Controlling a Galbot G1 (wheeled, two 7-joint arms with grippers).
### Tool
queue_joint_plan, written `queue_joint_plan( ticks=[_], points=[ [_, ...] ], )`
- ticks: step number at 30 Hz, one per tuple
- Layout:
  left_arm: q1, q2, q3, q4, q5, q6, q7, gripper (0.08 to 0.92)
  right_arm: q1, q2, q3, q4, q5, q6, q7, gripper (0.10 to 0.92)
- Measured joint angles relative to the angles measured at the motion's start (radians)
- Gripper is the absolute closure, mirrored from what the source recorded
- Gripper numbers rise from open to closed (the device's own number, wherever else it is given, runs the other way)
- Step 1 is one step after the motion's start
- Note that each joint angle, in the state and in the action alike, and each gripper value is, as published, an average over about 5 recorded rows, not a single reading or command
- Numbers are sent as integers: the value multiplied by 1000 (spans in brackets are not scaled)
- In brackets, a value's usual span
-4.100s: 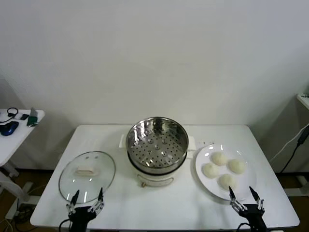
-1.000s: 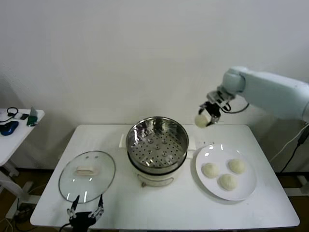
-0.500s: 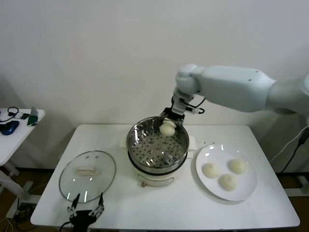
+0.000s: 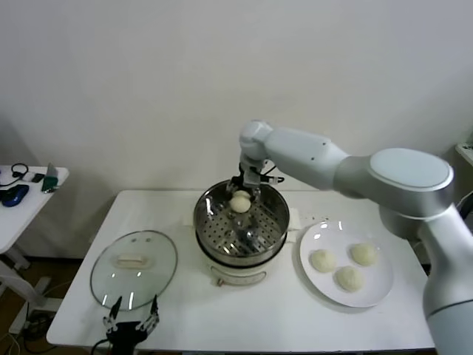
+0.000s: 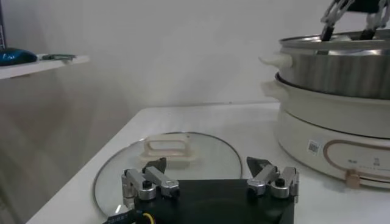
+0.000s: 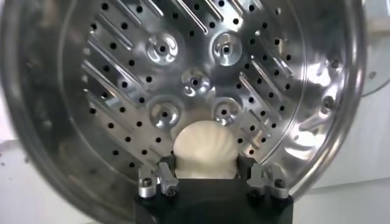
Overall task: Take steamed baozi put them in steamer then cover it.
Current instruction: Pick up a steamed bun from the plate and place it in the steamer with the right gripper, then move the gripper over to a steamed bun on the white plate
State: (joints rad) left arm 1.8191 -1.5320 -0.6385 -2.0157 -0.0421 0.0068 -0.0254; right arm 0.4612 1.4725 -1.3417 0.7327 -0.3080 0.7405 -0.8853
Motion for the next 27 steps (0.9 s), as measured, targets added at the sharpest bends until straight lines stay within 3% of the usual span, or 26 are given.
queue_joint_plan(
  ticks=[8, 14, 21, 27],
  points=[
    [2, 0, 0, -3, 1, 1, 0, 177, 8, 17, -6, -44, 34, 31, -4, 217],
    [12, 0, -3, -16, 9, 2, 0, 177, 159, -43, -139, 38, 255, -19, -62, 203],
    [16, -1, 4, -21, 18, -1, -1, 177, 396, -236, -398, 258, 631, -244, -107, 203],
    [11, -2, 13, -17, 24, -4, -1, 177, 518, -447, -591, 499, 834, -538, -56, 203]
  ],
)
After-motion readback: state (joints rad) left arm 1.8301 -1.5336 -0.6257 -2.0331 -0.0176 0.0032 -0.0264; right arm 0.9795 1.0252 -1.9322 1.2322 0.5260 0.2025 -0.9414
